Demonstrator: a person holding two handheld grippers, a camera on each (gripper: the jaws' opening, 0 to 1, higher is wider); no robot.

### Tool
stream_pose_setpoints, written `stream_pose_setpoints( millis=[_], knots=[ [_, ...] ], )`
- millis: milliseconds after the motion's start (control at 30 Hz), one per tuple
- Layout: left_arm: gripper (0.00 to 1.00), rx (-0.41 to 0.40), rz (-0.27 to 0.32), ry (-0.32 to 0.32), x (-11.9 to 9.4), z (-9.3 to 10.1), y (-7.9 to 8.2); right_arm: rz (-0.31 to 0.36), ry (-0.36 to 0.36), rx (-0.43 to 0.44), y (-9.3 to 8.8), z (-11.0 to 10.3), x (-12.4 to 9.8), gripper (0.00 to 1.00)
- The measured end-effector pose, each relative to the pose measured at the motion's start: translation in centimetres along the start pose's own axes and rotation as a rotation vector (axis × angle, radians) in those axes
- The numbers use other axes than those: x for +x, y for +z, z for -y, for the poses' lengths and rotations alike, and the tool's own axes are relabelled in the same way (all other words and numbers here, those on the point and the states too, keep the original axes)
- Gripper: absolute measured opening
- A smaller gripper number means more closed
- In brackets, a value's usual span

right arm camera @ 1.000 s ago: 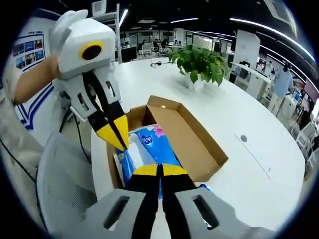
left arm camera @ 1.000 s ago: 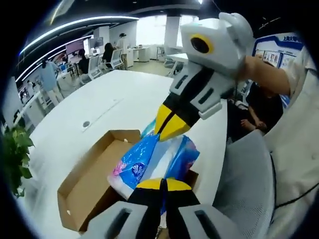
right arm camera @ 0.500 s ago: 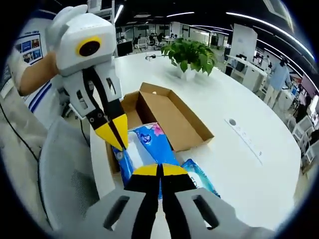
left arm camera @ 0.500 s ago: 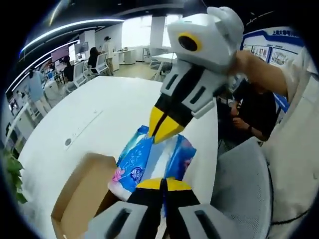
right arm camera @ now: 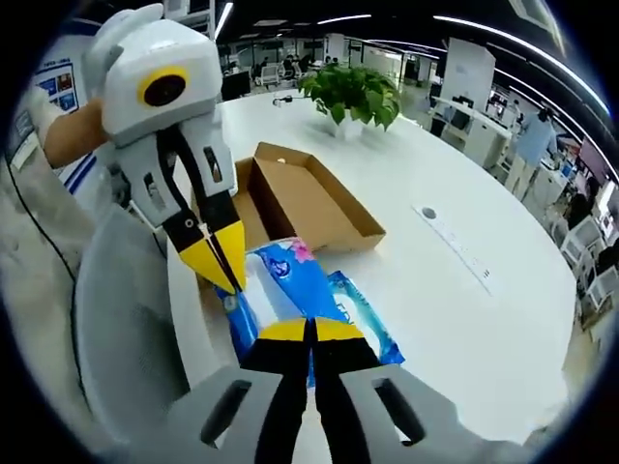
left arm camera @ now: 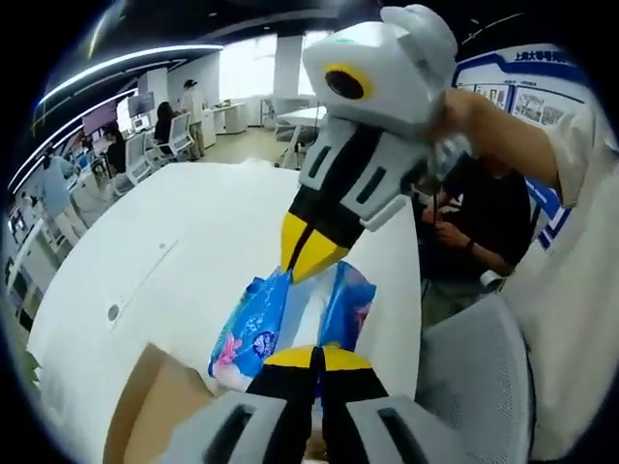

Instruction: Operate the shoe box by opening the lid, removing the specified soft item, and placing it in the target area until the item is outside and the box remains undamaged.

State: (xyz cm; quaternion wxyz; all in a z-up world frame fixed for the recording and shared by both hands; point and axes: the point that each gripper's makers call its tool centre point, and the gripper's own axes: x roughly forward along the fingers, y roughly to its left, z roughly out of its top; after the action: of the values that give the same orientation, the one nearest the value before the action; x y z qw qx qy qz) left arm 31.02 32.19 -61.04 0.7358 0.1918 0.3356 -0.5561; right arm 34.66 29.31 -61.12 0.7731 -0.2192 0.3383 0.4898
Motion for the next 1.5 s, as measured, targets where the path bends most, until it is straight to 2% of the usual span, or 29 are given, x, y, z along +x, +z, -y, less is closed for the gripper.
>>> stream_pose_setpoints(
  millis=[800,1033,1500],
  knots=[
    [0.0,0.064,0.012,-0.076,6.5,1.1,6.3,-0.05,-0.047,0.047,-5.7,6.4,-4.3,0.0],
    [0.0,0.06,0.011,-0.105,9.0,0.8,7.3,-0.068,-0.062,0.061,-7.1,8.0,-4.7,0.0],
    [0.0,0.066,-0.033,-0.189,14.2,0.6,8.8,-0.142,-0.077,0.097,-11.7,11.7,-5.0,0.0]
  ],
)
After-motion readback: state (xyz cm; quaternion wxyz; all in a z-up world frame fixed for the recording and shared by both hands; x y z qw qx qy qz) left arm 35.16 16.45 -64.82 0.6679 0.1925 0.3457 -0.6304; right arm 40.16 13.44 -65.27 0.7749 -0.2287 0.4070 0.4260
